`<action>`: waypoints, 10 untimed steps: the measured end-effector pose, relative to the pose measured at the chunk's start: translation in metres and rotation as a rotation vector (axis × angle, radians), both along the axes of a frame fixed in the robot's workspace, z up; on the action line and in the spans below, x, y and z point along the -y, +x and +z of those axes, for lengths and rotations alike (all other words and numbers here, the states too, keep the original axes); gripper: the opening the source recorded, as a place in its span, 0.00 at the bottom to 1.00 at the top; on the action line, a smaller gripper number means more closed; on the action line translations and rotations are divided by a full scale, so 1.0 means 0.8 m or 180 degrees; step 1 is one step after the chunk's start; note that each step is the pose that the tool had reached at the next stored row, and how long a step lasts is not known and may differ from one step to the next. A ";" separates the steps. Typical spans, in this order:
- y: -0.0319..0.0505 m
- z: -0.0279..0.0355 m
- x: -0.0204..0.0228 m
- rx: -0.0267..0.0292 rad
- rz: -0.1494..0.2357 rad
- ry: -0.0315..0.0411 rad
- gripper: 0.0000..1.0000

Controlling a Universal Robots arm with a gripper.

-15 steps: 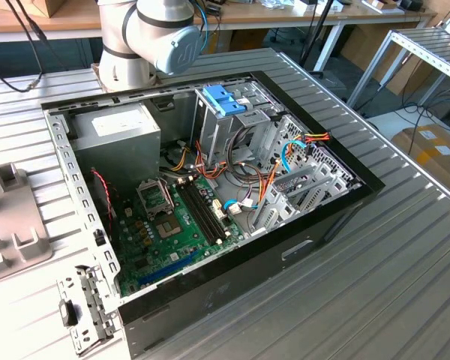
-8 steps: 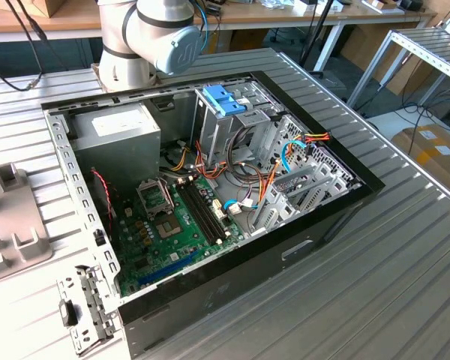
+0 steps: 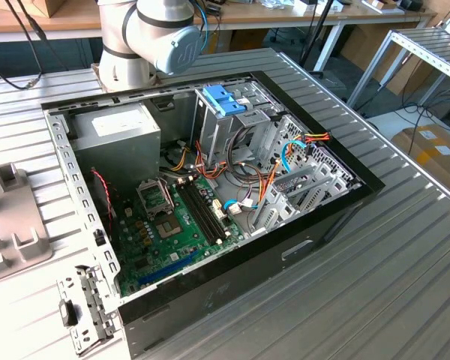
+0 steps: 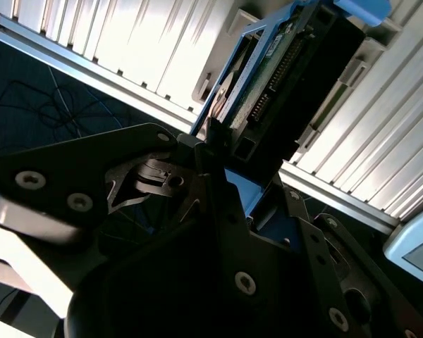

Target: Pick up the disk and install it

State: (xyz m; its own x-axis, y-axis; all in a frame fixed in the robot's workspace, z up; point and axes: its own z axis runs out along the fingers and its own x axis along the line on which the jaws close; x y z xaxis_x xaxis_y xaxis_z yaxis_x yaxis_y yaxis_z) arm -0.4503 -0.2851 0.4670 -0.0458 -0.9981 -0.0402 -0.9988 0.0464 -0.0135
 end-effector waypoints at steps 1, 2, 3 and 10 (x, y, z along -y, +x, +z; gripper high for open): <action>0.000 0.0007 0.0000 0.0000 0.0000 0.0000 0.37; 0.000 0.0012 0.0000 0.0000 0.0000 0.0000 0.37; 0.000 0.0026 0.0000 0.0000 0.0000 0.0000 0.37; 0.000 0.0069 0.0000 0.0000 0.0000 0.0001 0.37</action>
